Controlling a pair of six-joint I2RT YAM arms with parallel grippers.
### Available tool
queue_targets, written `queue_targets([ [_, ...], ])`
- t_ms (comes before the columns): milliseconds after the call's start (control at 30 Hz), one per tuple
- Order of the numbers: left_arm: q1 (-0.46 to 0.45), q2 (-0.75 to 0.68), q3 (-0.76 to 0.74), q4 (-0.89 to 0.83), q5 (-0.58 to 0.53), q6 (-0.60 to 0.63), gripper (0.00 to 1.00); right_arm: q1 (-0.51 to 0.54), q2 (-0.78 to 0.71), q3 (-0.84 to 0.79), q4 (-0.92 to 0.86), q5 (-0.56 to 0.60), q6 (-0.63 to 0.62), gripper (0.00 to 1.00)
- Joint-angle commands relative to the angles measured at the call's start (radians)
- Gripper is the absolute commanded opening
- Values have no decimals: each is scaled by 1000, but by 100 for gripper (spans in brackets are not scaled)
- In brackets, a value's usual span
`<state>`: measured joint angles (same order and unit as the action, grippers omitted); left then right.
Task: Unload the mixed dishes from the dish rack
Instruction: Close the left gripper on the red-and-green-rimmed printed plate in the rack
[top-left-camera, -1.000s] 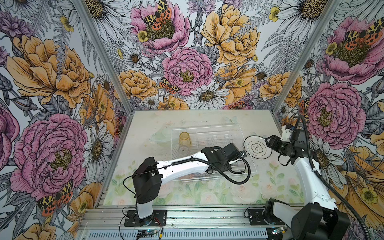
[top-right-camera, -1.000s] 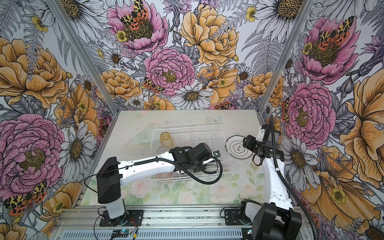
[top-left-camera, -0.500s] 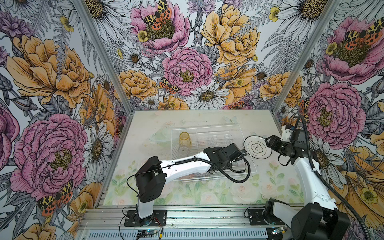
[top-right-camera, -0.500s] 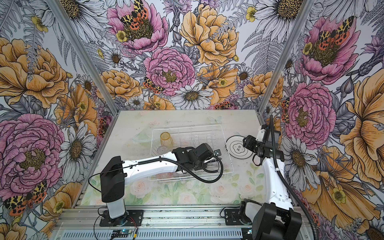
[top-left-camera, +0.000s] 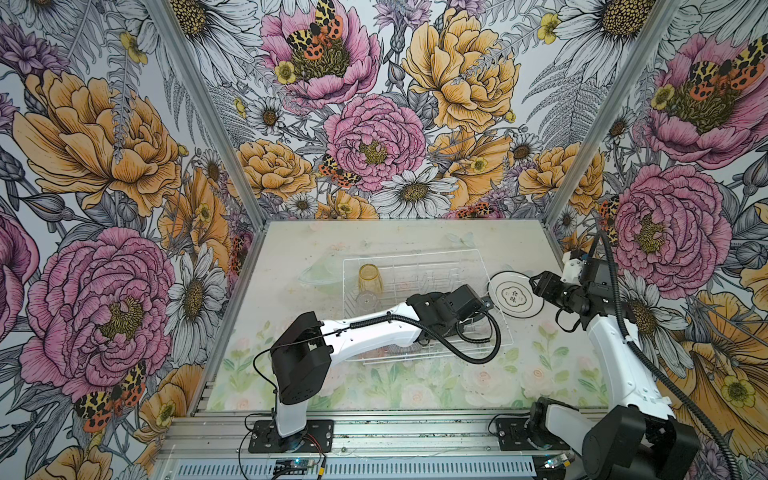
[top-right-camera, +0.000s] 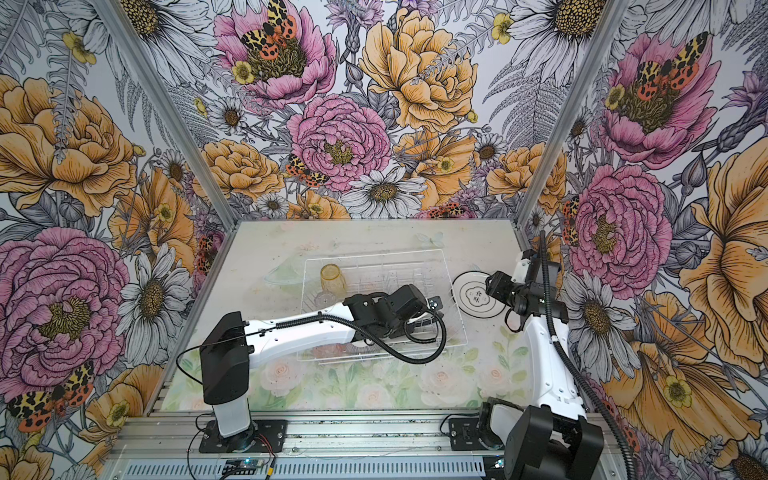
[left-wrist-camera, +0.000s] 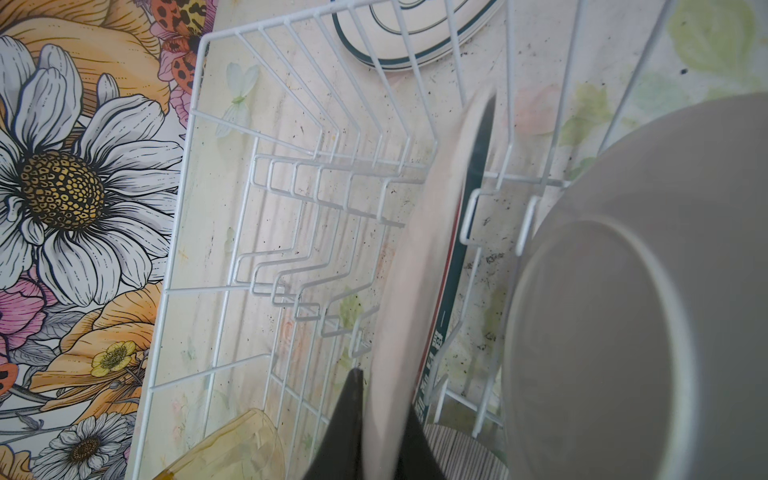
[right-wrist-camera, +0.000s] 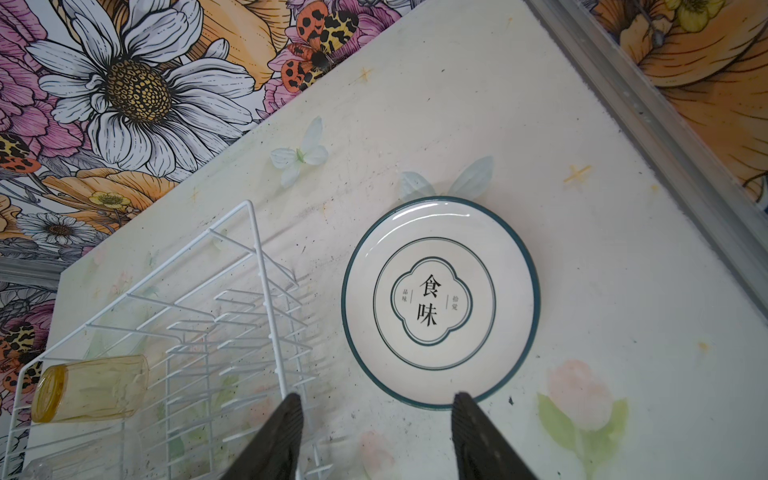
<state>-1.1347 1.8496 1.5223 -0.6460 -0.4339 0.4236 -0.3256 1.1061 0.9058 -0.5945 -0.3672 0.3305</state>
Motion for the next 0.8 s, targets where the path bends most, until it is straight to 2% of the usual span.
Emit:
queue_targets([
  [0, 7, -19, -8, 43, -28, 14, 13, 10, -12, -9, 6, -9, -12, 59],
  [167, 6, -78, -29, 74, -26, 27, 10, 10, -12, -8, 7, -10, -11, 59],
  [767, 7, -237, -100, 173, 37, 29, 9, 10, -15, -2, 8, -36, -8, 59],
])
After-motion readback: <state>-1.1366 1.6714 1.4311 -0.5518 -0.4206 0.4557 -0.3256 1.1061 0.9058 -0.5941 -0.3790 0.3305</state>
